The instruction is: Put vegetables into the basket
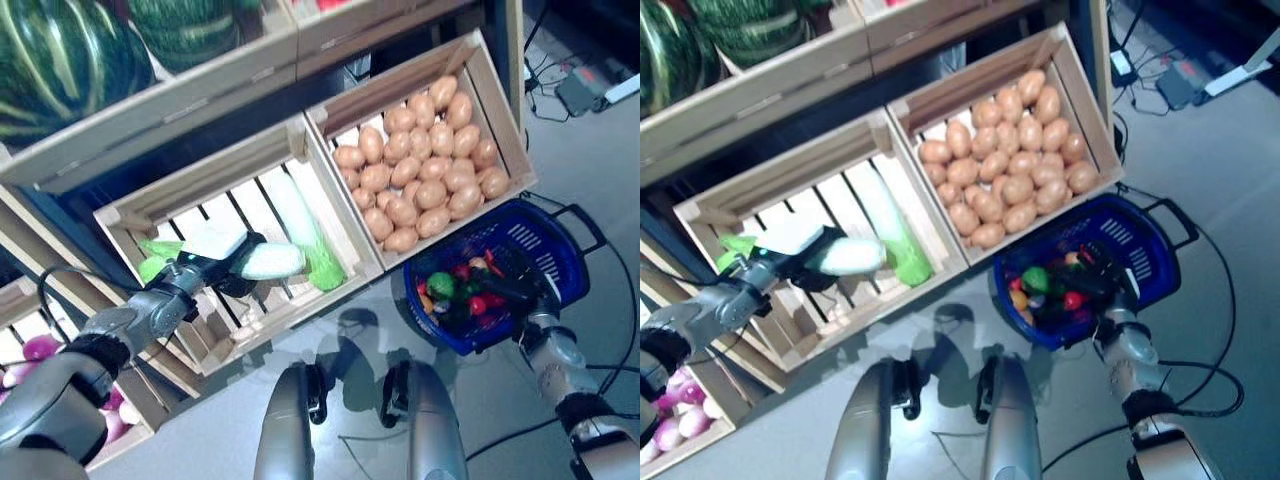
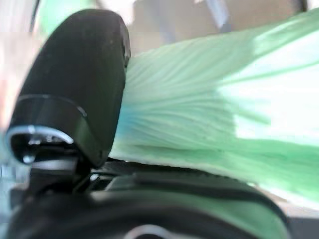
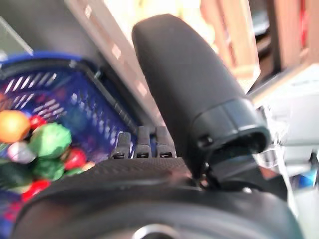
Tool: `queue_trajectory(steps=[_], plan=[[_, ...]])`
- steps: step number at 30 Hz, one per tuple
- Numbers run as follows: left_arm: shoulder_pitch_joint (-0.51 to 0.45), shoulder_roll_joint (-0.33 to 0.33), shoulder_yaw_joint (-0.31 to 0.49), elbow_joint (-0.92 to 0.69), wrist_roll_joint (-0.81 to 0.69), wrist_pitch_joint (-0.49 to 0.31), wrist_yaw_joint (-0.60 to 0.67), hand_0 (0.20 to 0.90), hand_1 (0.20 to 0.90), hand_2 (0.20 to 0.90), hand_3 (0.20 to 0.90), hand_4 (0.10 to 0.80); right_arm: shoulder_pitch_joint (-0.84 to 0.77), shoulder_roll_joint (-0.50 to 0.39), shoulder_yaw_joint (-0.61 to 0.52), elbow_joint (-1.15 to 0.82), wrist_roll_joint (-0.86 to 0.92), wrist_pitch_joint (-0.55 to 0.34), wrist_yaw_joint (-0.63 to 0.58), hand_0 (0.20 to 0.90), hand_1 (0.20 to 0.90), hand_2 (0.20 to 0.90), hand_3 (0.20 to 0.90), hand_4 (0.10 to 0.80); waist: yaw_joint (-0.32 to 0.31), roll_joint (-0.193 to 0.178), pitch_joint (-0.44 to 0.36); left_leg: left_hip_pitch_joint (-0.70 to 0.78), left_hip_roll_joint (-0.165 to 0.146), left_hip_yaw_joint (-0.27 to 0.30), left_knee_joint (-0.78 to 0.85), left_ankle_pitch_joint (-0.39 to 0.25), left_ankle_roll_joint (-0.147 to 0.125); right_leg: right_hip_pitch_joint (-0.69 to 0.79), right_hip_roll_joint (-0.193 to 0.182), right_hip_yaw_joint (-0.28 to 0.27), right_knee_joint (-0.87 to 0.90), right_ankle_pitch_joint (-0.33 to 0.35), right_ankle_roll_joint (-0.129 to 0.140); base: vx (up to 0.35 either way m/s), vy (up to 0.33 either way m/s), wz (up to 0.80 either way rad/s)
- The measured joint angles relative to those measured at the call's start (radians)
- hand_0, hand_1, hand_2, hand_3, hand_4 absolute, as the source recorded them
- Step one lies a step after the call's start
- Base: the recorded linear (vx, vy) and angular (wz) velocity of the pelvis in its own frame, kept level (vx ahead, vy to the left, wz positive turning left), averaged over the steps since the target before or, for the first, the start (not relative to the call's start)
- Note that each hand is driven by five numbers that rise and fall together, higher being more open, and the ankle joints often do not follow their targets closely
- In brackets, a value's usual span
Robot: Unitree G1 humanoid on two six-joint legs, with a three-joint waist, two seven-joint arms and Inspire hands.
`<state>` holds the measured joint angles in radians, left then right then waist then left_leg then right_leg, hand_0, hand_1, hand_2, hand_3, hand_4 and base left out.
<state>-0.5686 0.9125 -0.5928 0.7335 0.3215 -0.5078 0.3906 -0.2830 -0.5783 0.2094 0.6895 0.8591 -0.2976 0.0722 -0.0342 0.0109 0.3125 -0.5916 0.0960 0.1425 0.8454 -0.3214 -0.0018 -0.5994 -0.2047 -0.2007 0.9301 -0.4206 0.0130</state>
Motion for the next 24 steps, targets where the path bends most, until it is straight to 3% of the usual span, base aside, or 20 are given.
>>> queue_trajectory(steps=[3, 5, 8, 11, 14, 20, 24], plan=[[0.117, -0.091, 0.220, -0.118, -0.193, -0.055, -0.125, 0.300, 0.300, 0.300, 0.300, 0.400, 0.082, 0.010, -0.007, -0.132, -0.085, 0.000, 0.031, 0.900, 0.900, 0.900, 0.900, 0.800, 0.002, -0.002, -0.002, 0.140, -0.012, -0.001, -0.137, 0.033, -0.007, 0.140, 0.008, -0.025, -0.123, 0.022, 0.010, 0.185, -0.075, 0.07], [0.185, -0.140, 0.299, -0.186, -0.349, -0.080, -0.268, 0.300, 0.300, 0.300, 0.300, 0.400, 0.114, 0.029, -0.009, -0.177, -0.125, 0.003, 0.075, 0.900, 0.900, 0.900, 0.900, 0.800, 0.007, -0.009, -0.009, 0.243, -0.016, 0.001, -0.244, 0.063, -0.014, 0.238, 0.026, -0.034, -0.223, 0.049, 0.016, 0.215, -0.055, -0.01], [0.254, -0.200, 0.352, -0.234, -0.545, -0.087, -0.461, 0.300, 0.300, 0.300, 0.300, 0.400, 0.135, 0.069, -0.022, -0.228, -0.150, 0.012, 0.112, 0.900, 0.900, 0.900, 0.900, 0.800, 0.013, -0.019, -0.054, 0.363, -0.021, 0.001, -0.408, 0.120, -0.022, 0.347, 0.053, -0.043, -0.373, 0.097, 0.022, 0.234, -0.040, -0.06], [0.293, -0.262, 0.385, -0.275, -0.742, -0.075, -0.622, 0.300, 0.300, 0.300, 0.300, 0.400, 0.136, 0.084, -0.048, -0.287, -0.186, 0.031, 0.142, 0.900, 0.900, 0.900, 0.900, 0.800, 0.017, -0.017, -0.078, 0.526, -0.023, 0.002, -0.644, 0.216, -0.027, 0.499, 0.095, -0.061, -0.588, 0.183, 0.029, 0.142, -0.032, -0.03], [0.297, -0.289, 0.392, -0.334, -0.867, -0.064, -0.686, 0.300, 0.300, 0.300, 0.300, 0.400, 0.112, 0.082, -0.050, -0.330, -0.190, 0.048, 0.183, 0.900, 0.900, 0.900, 0.900, 0.800, 0.020, -0.020, -0.125, 0.625, -0.022, 0.001, -0.795, 0.274, -0.029, 0.592, 0.127, -0.062, -0.739, 0.243, 0.039, 0.051, -0.024, -0.06], [0.283, -0.408, 0.423, -0.390, -1.069, 0.018, -0.692, 0.300, 0.300, 0.300, 0.300, 0.400, 0.010, 0.071, 0.012, -0.365, -0.229, 0.188, 0.249, 0.900, 0.900, 0.900, 0.900, 0.800, 0.019, -0.021, -0.206, 0.731, -0.038, 0.002, -0.930, 0.305, -0.020, 0.742, 0.153, -0.053, -0.990, 0.351, 0.063, 0.009, -0.018, -0.08], [0.268, -0.447, 0.422, -0.385, -1.112, 0.057, -0.670, 0.300, 0.300, 0.300, 0.300, 0.400, -0.072, 0.070, 0.059, -0.370, -0.228, 0.287, 0.257, 0.900, 0.900, 0.900, 0.900, 0.800, 0.020, -0.030, -0.216, 0.736, -0.048, 0.000, -0.933, 0.306, -0.018, 0.759, 0.147, -0.053, -1.018, 0.365, 0.070, -0.028, -0.010, 0.00]])
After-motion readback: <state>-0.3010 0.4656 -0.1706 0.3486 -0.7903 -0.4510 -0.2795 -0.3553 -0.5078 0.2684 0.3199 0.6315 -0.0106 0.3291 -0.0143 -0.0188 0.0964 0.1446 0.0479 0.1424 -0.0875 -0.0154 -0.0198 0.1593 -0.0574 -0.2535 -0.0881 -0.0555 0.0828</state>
